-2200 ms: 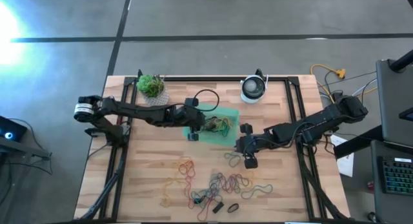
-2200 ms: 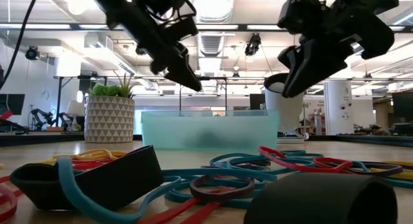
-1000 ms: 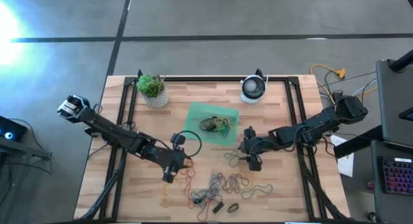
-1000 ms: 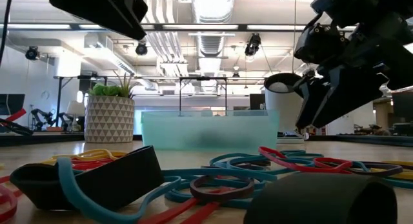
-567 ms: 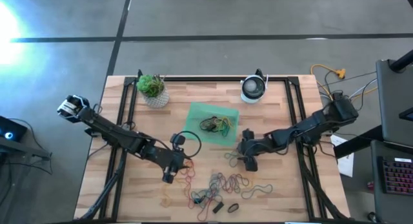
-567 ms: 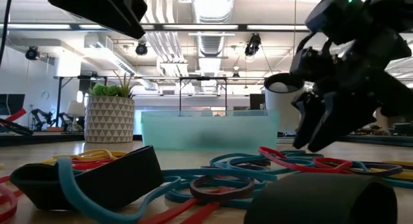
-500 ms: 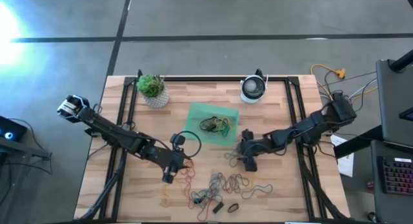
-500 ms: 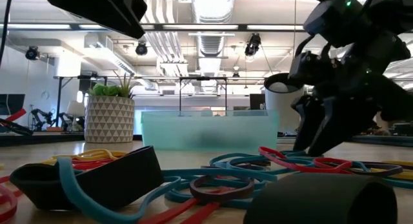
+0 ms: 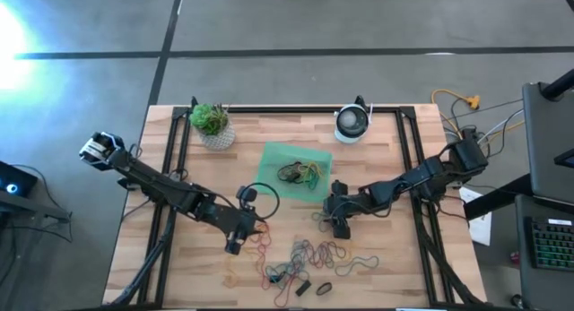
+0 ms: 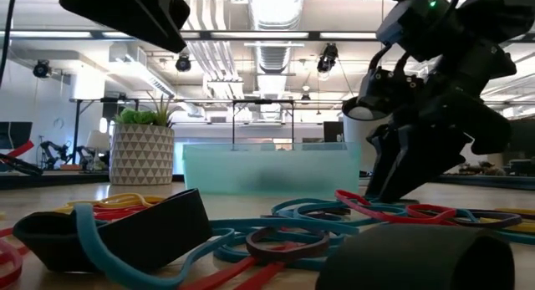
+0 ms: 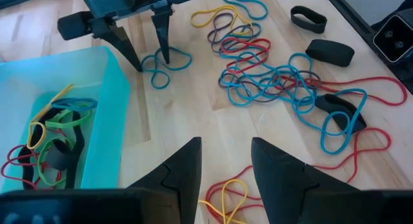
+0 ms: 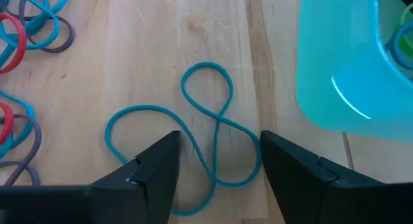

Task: Pick and place rubber bands into bin
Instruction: Put the blue rubber band into the green bin

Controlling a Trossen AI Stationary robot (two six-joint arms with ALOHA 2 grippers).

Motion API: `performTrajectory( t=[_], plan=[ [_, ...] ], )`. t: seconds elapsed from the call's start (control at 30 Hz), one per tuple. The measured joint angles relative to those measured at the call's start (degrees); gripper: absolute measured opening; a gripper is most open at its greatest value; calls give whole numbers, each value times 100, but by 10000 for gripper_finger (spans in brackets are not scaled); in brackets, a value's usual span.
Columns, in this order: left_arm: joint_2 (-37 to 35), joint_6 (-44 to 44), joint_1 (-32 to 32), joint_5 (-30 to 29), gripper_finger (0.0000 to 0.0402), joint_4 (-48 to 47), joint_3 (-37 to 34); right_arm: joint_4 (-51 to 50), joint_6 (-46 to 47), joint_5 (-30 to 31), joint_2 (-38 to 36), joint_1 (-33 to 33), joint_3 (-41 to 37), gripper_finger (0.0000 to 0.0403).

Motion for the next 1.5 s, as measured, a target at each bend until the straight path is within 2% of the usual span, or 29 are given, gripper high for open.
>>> performTrajectory(
  t=[0.13, 0.43, 0.5, 0.87, 1.17, 1.4, 1.5],
  plan=[
    [0, 67, 0, -73, 121, -1, -33, -77, 40, -1, 0, 45, 12, 158],
    [0, 101, 0, -116, 121, 2, -45, -91, 41, -199, -3, 64, 10, 29],
    [-2, 101, 0, -116, 121, 2, -45, -98, 29, -233, -34, 66, 8, 14],
    [-4, 107, 0, -115, 121, 2, -47, -509, -202, -485, -824, 235, -84, 9],
    [-4, 109, 1, -114, 121, 6, -47, -485, -331, -307, -1701, 378, -55, 8],
    [-4, 109, 0, -114, 121, 11, -47, -424, -860, 324, -2245, 366, -49, 8],
    [-4, 109, 2, -114, 121, 16, -47, -324, -1208, 826, -2414, 362, -44, 8]
  ],
)
